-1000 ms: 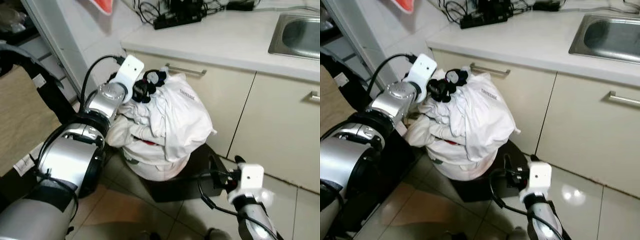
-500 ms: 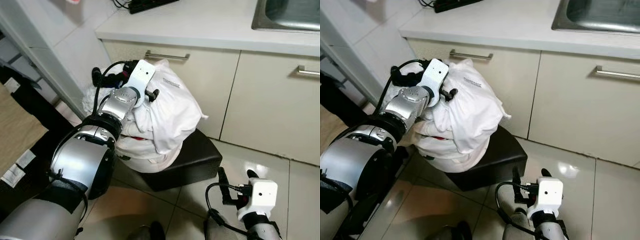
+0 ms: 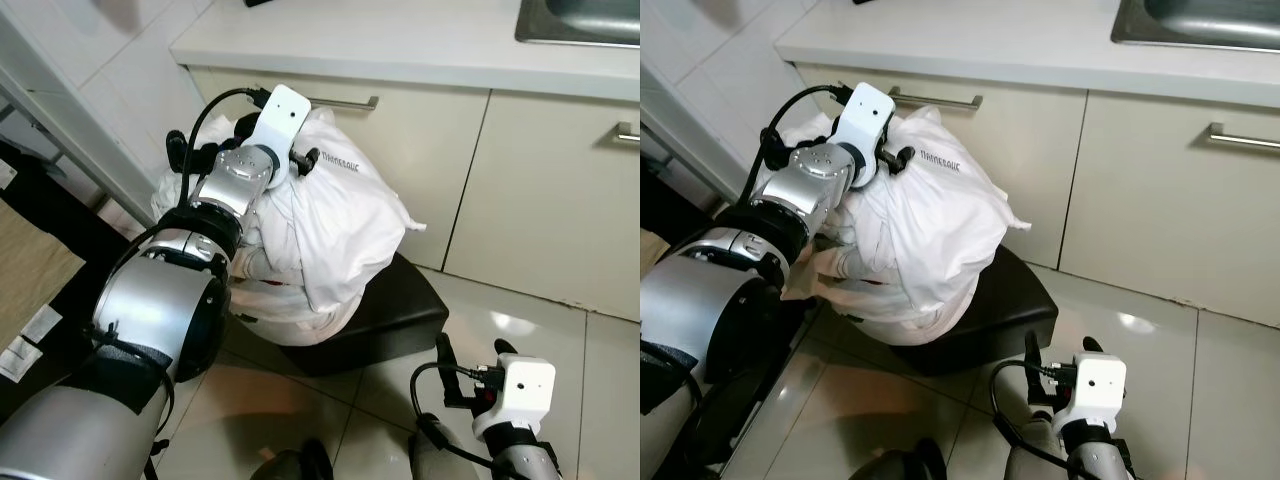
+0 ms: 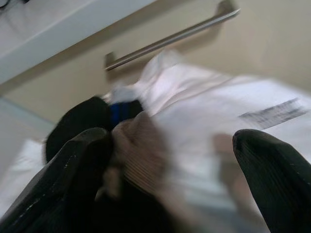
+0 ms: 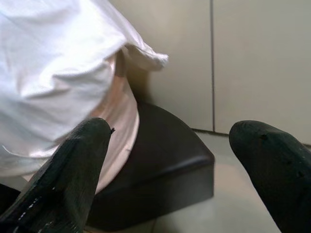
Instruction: Clothes washing
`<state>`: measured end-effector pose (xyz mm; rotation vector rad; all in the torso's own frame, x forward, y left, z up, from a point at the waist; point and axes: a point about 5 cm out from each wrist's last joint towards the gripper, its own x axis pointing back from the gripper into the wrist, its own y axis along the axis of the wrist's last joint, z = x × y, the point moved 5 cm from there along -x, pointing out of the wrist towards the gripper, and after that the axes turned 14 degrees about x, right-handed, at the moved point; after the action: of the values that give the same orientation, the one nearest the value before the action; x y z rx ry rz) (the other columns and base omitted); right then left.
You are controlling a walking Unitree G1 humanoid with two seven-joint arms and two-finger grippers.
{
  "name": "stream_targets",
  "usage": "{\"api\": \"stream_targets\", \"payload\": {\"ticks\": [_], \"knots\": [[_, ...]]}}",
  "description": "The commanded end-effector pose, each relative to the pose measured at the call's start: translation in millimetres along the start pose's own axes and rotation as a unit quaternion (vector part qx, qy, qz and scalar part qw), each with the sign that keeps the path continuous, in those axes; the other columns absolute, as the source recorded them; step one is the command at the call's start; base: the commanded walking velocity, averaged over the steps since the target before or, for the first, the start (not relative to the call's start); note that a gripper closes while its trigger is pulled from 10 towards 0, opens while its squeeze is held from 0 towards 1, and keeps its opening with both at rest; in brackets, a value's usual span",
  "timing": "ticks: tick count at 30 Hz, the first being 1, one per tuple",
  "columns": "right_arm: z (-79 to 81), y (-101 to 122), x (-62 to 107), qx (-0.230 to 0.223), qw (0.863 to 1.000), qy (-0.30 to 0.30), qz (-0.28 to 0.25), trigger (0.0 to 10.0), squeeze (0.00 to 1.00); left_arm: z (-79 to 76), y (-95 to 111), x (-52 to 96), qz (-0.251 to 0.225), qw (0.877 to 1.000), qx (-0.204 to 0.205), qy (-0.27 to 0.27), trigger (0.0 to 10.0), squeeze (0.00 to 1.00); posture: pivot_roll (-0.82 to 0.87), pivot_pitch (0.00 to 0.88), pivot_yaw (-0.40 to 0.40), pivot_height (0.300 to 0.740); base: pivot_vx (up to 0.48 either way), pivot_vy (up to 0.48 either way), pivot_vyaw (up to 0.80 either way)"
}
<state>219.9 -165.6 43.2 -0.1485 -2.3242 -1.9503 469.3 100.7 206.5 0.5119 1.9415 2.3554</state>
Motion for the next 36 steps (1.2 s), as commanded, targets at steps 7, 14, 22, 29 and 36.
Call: {"api": "stream_targets", "payload": {"ticks": [7,14,22,29,36], "knots": [[5.6,-8.7,5.7,-0.007,1.000,0.007,0.021,10.0,0.54,22.2,9.7,3.9,-0.017,0.999,-0.018,0.037,10.0,0.00,-0.37,0.162,0.251,0.740,0.000,0.000,0.00],[6.2,-10.1,4.4,-0.008,1.000,0.009,0.024,10.0,0.54,16.9,-4.2,2.9,0.009,0.999,-0.018,0.025,10.0,0.00,-0.36,0.158,0.242,0.740,0.000,0.000,0.00],[8.5,-9.4,3.8,-0.009,1.000,0.014,0.024,10.0,0.54,9.8,-39.3,2.9,0.057,0.998,-0.028,0.024,10.0,0.00,-0.36,0.164,0.243,0.740,0.000,0.000,0.00],[8.8,-10.9,6.1,-0.010,0.999,0.013,0.027,10.0,0.54,18.4,-54.7,5.5,0.070,0.995,-0.039,0.058,10.0,1.00,-0.37,0.164,0.246,0.740,0.000,0.000,0.00],[7.1,-11.0,5.6,-0.009,1.000,0.012,0.027,10.0,0.54,17.6,-45.3,4.4,0.048,0.997,0.013,0.057,10.0,1.00,-0.37,0.160,0.245,0.740,0.000,0.000,0.00]]}}
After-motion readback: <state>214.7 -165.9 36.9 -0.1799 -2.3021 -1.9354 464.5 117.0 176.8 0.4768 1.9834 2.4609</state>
